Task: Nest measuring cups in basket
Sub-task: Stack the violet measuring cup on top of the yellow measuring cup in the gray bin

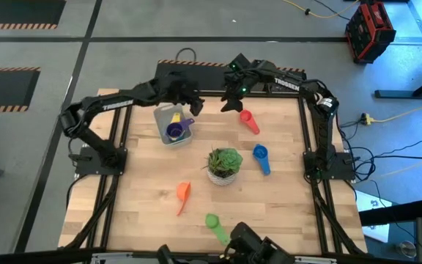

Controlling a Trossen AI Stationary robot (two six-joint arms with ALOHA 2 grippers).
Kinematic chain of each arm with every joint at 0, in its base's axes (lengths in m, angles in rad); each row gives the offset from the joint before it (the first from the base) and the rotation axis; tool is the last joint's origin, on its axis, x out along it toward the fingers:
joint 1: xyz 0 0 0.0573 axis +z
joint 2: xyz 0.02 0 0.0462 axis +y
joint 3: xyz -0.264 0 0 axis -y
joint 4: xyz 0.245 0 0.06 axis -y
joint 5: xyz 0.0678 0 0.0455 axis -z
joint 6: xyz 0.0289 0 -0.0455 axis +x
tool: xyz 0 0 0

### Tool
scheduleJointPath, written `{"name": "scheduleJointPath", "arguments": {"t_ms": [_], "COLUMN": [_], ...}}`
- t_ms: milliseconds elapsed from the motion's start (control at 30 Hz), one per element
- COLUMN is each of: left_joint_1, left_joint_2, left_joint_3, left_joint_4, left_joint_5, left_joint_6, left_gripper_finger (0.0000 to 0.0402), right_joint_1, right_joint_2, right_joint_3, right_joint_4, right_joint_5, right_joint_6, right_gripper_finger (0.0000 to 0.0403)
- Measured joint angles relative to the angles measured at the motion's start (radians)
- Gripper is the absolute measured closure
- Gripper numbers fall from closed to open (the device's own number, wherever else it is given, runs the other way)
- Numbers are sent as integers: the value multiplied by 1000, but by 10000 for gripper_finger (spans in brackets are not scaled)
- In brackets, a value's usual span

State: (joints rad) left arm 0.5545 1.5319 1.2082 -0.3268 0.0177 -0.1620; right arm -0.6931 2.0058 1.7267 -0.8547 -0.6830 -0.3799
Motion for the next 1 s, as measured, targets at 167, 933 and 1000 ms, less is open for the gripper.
{"name": "scheduleJointPath", "arguments": {"t_ms": [167,933,1000], "left_joint_1": [0,4,4], "left_joint_2": [101,157,157], "left_joint_3": [83,134,134], "left_joint_4": [-149,-354,-353], "left_joint_5": [0,-8,-8], "left_joint_6": [24,67,66], "left_gripper_finger": [182,182,182], "right_joint_1": [-30,-97,-96], "right_joint_2": [-38,-56,-56], "right_joint_3": [0,0,0], "right_joint_4": [-74,-113,-110], "right_joint_5": [4,8,9], "right_joint_6": [-26,-52,-52], "right_gripper_finger": [42,42,42]}}
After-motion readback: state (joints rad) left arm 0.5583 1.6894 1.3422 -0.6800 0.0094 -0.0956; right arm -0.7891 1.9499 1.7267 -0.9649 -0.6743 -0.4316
